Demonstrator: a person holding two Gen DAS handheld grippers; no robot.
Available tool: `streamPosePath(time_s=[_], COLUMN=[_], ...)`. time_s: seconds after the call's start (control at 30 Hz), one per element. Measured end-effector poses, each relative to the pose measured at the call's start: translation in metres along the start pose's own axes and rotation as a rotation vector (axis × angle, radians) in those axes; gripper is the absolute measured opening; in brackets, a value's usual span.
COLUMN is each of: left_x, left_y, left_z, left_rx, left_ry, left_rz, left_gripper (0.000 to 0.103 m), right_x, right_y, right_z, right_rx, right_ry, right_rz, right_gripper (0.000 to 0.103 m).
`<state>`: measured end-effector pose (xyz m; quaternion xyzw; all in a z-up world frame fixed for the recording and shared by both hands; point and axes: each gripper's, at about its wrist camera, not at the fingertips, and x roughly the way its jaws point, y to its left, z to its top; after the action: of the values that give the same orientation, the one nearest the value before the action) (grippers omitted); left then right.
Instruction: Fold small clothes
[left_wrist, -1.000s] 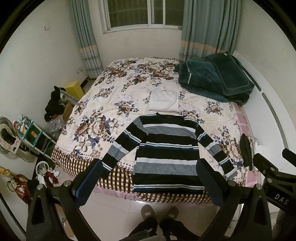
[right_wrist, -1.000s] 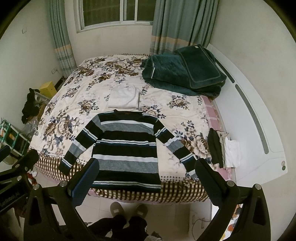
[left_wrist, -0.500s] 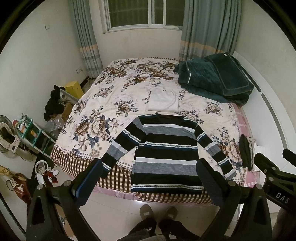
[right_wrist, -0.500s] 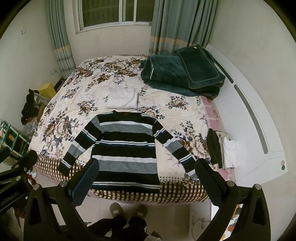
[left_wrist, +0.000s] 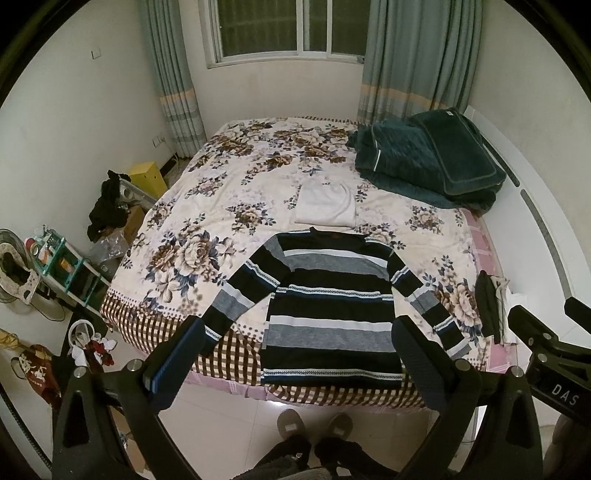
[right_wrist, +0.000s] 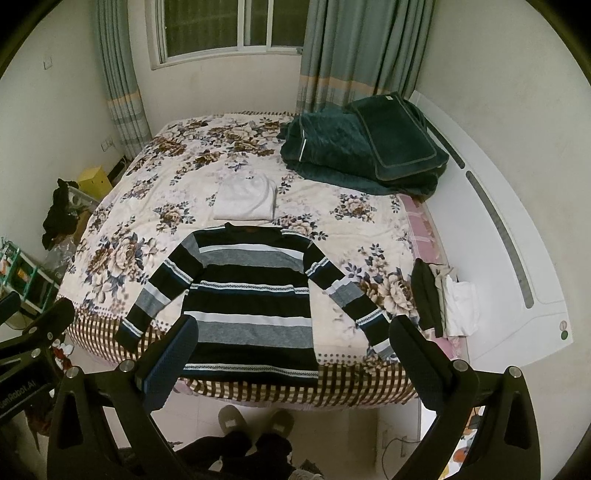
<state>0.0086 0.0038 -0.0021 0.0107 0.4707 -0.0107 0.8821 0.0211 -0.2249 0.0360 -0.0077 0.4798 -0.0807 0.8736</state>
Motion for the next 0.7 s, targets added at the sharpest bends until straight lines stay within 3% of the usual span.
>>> streamPosePath(time_s=[0.4, 0.7], left_x=[-0.001, 0.004], left_y=[-0.002, -0.012], left_z=[-0.001, 0.017], left_rx=[-0.001, -0.005], left_ry=[-0.005, -0.038], left_rz=[-0.004, 0.018], left_gripper=[0.103, 0.103], right_x=[0.001, 0.007], right_y=[0.000, -0.001], right_z=[0.002, 0.011], right_rx=[0.001, 0.022], right_ry=[-0.001, 0.012], right_rz=[0.002, 0.019], right_gripper=[0.103, 0.103])
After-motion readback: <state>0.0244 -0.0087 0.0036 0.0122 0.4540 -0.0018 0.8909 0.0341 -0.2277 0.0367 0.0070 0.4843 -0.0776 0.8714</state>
